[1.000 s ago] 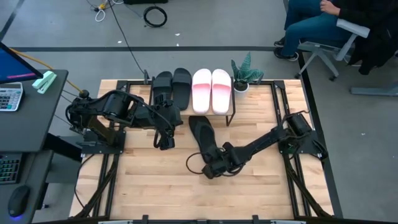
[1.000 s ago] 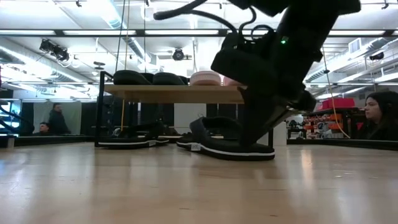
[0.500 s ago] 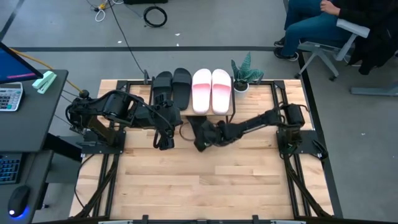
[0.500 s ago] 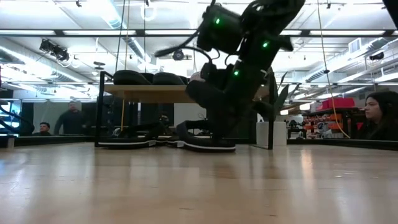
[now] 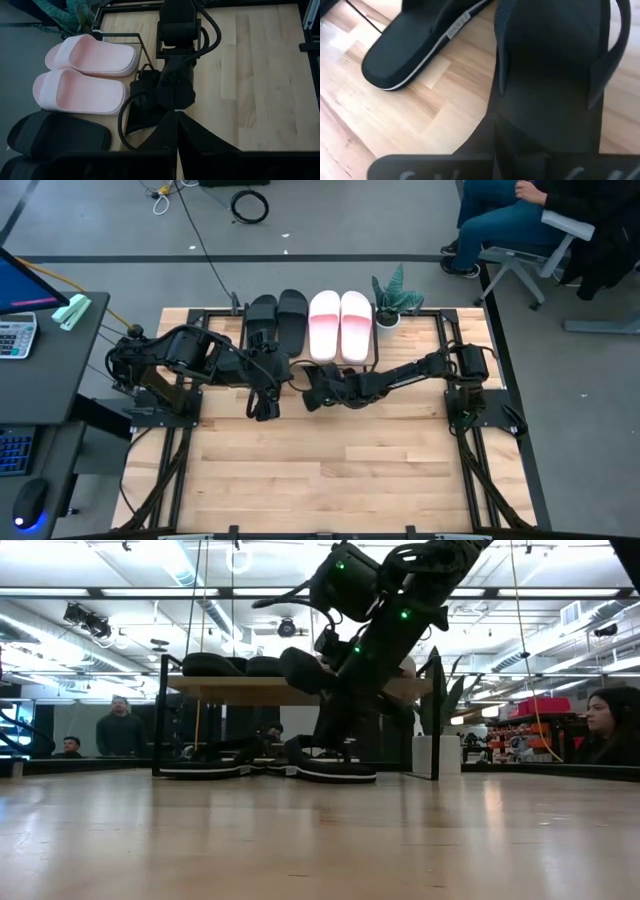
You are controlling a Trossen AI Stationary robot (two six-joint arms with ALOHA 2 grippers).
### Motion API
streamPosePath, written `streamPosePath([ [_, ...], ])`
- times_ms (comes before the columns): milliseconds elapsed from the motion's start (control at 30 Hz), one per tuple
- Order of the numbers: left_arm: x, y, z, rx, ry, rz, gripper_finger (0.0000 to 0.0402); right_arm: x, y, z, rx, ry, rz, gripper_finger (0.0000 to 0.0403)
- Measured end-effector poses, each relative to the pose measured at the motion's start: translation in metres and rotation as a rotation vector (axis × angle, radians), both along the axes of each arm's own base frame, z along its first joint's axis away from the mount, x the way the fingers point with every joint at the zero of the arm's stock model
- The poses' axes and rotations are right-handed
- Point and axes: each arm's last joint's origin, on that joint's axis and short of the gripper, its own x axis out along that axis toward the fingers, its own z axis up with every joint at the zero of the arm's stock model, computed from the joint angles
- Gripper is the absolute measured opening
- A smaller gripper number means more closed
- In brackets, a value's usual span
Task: Pick and place slides into the shelf
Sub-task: Put the black slipper under the shelf
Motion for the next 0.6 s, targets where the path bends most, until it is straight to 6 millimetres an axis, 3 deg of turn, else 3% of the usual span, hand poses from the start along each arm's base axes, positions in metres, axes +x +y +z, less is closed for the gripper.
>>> streamPosePath([
  [200, 0.000, 0.000, 0.000, -0.002, -0.001, 0.002, 0.0016, -0.001, 0.004, -0.001, -0.051, 0.059, 0.083, 0.0002],
  [400, 0.000, 0.000, 0.000, -0.002, 0.000, 0.002, 0.0025, -0.009, 0.038, -0.003, -0.050, 0.130, 0.159, 0.0002],
  [600, 0.000, 0.000, 0.000, -0.001, 0.002, 0.001, 0.0010, -0.027, 0.051, -0.014, -0.010, 0.248, 0.024, 0.0001],
])
